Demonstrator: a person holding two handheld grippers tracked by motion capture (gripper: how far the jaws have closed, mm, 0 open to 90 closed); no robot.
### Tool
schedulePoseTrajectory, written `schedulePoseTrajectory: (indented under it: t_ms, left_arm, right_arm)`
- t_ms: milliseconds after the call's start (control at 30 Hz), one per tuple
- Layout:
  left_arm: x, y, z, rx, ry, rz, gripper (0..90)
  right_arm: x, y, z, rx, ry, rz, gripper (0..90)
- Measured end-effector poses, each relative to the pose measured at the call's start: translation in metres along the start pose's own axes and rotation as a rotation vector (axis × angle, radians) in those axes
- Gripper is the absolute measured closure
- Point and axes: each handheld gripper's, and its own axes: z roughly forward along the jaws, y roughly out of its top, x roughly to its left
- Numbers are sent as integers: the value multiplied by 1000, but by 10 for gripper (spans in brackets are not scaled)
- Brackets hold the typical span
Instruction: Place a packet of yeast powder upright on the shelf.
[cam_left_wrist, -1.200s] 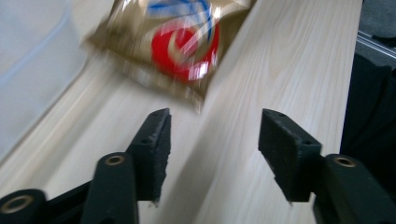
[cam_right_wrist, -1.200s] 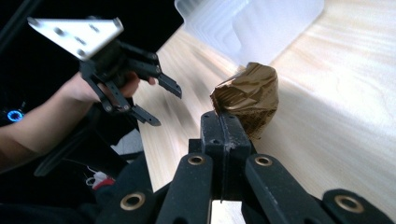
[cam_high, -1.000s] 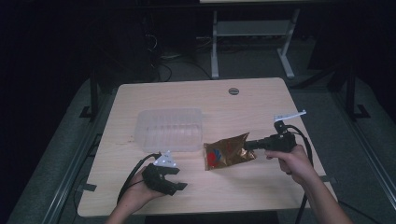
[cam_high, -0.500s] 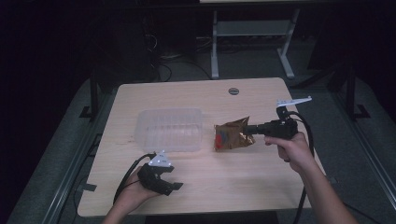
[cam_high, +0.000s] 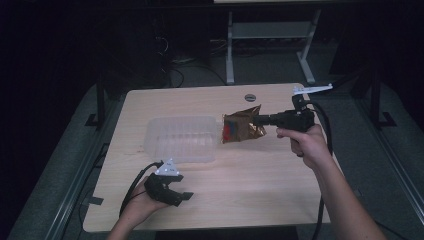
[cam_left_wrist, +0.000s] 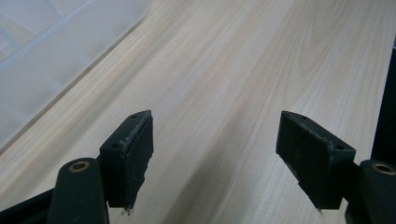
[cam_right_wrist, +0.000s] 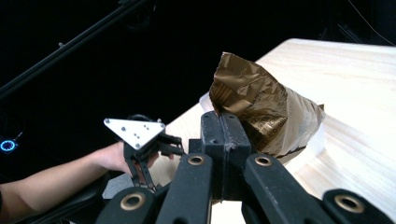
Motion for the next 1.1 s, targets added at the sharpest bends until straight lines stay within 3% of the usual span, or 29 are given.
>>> schedulePoseTrajectory:
  t_ms: [667,1000,1100]
  left_arm:
    - [0,0,0,-8,-5,-10,269]
    - [3,-2,-3,-24,6,-19,265]
    - [5,-2,-5,-17,10,1,265]
  right_arm:
    - [20,40,50,5,45,-59,900]
    - [21,49,96,35,70,-68,900]
    - [22,49,111,52,74,-65,900]
